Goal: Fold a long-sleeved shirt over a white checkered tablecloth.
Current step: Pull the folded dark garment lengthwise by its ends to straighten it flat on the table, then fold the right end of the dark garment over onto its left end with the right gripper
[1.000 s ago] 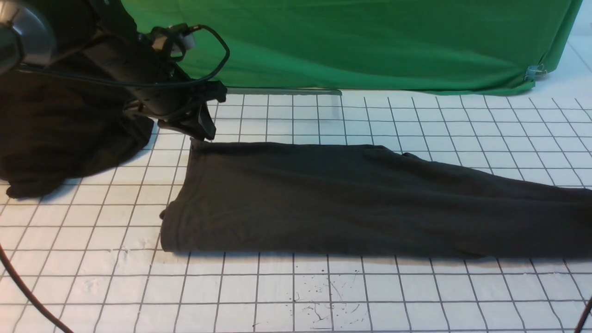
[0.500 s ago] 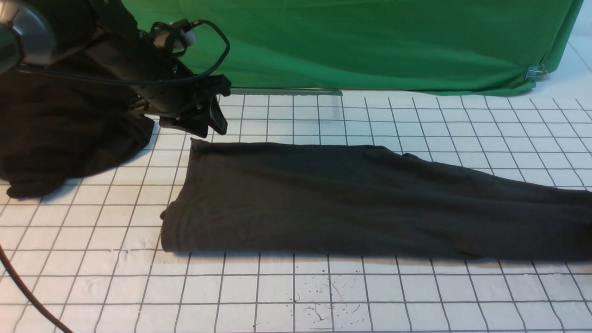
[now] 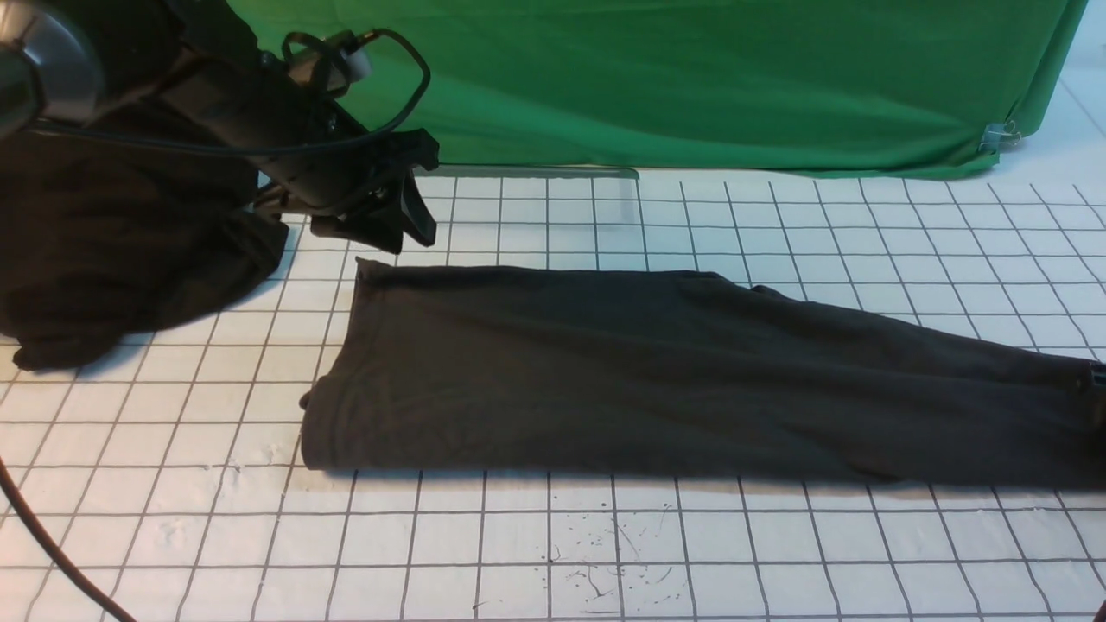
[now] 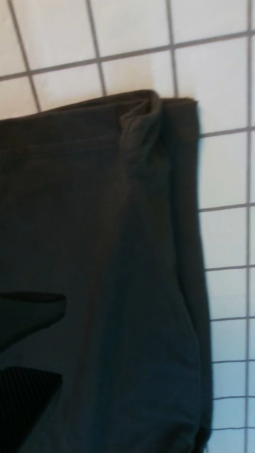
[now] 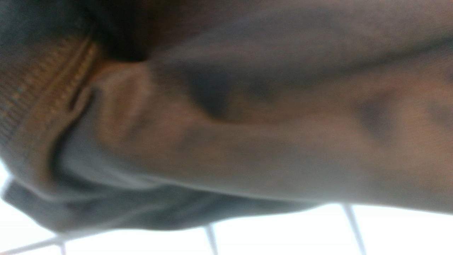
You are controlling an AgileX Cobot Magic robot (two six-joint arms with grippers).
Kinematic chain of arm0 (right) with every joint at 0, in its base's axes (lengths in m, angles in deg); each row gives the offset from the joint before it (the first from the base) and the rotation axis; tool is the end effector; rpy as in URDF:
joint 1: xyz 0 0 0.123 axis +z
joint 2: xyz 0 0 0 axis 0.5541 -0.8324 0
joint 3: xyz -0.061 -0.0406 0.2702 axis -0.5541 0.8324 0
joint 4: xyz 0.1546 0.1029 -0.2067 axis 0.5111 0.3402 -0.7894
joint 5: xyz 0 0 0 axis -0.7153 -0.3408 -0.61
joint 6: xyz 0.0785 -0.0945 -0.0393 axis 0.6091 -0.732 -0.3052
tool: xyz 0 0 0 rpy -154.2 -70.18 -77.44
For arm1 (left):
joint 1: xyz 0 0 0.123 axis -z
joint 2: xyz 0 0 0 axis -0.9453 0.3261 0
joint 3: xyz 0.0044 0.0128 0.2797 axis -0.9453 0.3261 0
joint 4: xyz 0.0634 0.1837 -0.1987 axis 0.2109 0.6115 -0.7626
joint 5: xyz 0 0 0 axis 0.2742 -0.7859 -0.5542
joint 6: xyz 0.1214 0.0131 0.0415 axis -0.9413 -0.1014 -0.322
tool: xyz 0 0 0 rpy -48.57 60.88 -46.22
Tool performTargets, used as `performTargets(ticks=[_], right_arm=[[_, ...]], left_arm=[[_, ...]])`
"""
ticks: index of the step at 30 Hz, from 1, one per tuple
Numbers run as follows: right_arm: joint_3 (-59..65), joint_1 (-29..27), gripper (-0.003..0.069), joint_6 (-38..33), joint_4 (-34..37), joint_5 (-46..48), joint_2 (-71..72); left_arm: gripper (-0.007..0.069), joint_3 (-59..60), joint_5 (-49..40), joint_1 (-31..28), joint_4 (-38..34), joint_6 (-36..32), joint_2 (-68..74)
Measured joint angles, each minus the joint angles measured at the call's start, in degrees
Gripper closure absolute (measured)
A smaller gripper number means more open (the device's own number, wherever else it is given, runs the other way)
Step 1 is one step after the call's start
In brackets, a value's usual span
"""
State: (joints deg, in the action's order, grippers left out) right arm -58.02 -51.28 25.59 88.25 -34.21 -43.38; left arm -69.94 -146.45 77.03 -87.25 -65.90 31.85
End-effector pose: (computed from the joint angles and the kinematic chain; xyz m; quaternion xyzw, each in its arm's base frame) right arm 0.3797 -0.1138 0.0919 0.1350 0.9825 0.0038 0.1284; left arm 0.4755 -0.1022 0.2093 0.0203 0.9575 -0.2242 0.1801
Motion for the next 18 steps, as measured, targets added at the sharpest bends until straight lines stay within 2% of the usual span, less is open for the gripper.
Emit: performTargets(ticks=[1,2,4,10,14,18], right_arm=[[-0.1,0.1,0.0553,-0.2,0.0,0.1,0.1],[-0.1,0.1,0.0563,-0.3,-0.1,0.1,0.1],[-1.1,-0.3,0.0623,-0.4,-1.7,1.0,0.3],[-6.7,-4.1,0.0637,0.9,-6.1,5.7,3.0],[-11.8,-5.2,0.0638,1.2,-6.0,10.7,5.4],[-18.0,-1.0,0.0638,1.6,-3.9,16.3,9.3]], left_arm=[[0.0426,0.0,-1.0,0.0,0.0,0.0,-0.4],[0.0426,0.0,-1.0,0.0,0.1,0.0,-0.5],[0.0477,0.0,-3.5,-0.4,1.0,0.0,-2.8],[0.0559,0.0,-7.7,-3.6,4.3,0.1,-11.7],[0.0567,0.1,-11.4,-6.4,8.9,0.1,-17.3],[0.0568,2.4,-12.1,-9.4,13.7,0.1,-22.0]])
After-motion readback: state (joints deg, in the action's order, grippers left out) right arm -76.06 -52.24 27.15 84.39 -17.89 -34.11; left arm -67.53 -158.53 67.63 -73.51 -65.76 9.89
